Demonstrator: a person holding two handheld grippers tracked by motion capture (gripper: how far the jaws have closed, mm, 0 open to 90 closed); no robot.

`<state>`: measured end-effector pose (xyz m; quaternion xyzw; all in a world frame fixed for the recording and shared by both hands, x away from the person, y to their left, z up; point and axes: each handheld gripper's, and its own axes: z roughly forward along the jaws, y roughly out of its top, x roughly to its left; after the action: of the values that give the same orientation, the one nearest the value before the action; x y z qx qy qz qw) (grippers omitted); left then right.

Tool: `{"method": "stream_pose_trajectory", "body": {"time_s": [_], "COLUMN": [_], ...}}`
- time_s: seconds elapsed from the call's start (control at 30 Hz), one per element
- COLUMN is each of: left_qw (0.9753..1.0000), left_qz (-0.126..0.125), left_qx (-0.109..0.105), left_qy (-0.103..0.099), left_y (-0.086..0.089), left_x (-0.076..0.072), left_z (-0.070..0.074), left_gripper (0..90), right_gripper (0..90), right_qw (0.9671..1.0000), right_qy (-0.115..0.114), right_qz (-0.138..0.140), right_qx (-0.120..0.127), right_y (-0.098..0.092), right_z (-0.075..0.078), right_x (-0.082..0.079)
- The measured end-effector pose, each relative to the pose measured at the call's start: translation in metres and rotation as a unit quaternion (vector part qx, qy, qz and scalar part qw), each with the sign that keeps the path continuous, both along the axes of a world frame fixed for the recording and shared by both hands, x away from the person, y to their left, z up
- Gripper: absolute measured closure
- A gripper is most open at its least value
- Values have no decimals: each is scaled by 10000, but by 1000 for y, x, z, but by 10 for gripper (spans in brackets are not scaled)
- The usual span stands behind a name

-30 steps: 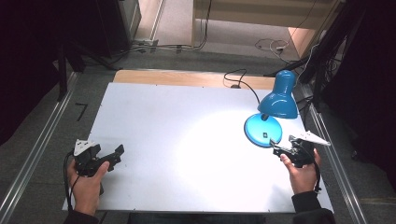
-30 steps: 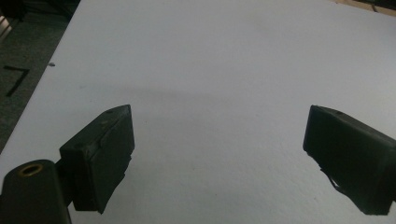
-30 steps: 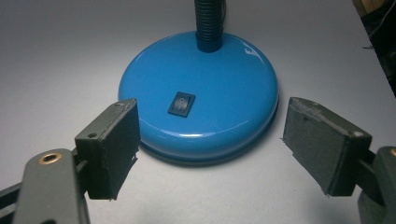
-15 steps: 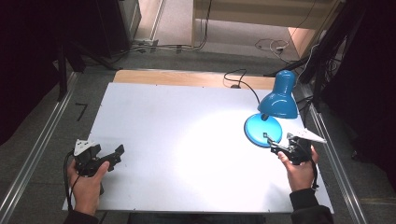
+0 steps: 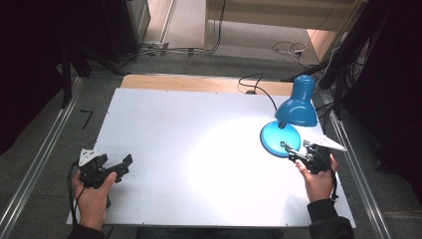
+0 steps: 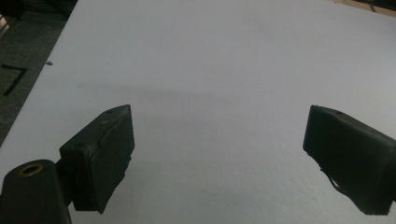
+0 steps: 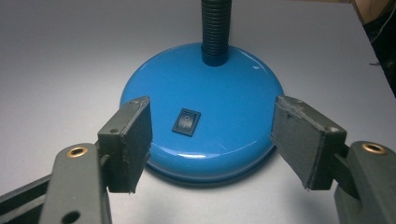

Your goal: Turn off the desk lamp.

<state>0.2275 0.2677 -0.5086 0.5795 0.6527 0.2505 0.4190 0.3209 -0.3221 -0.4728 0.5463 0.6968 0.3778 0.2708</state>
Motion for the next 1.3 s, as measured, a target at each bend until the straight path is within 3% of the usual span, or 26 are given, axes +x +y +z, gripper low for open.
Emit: {"method": "stream_pose_trajectory", "body": {"time_s": [0.23,0.67,0.87,0.93,1.3], "left_qw": [10000,10000,10000,10000,10000], "left_qz": [24,-7,-8,-10,-21], "left_qx": [-9,-20,-18,-20,-21], "left_qy": [-3,-19,-18,-18,-18], "left_y": [1,0,0,0,0], "left_x": [-1,-1,-1,-1,0], "left_z": [0,0,0,0,0], "left_gripper": [95,96,96,96,96], "right_gripper": [463,658,826,875,877], "right_qw": [10000,9998,9998,9997,9993], "right_qy": [-34,31,48,76,171], "right_qz": [77,184,206,244,317], "right_qx": [6,0,-59,39,41], "right_y": [1,3,5,5,9], "right_z": [1,-3,-7,-9,-14], "right_x": [3,12,16,19,25]}}
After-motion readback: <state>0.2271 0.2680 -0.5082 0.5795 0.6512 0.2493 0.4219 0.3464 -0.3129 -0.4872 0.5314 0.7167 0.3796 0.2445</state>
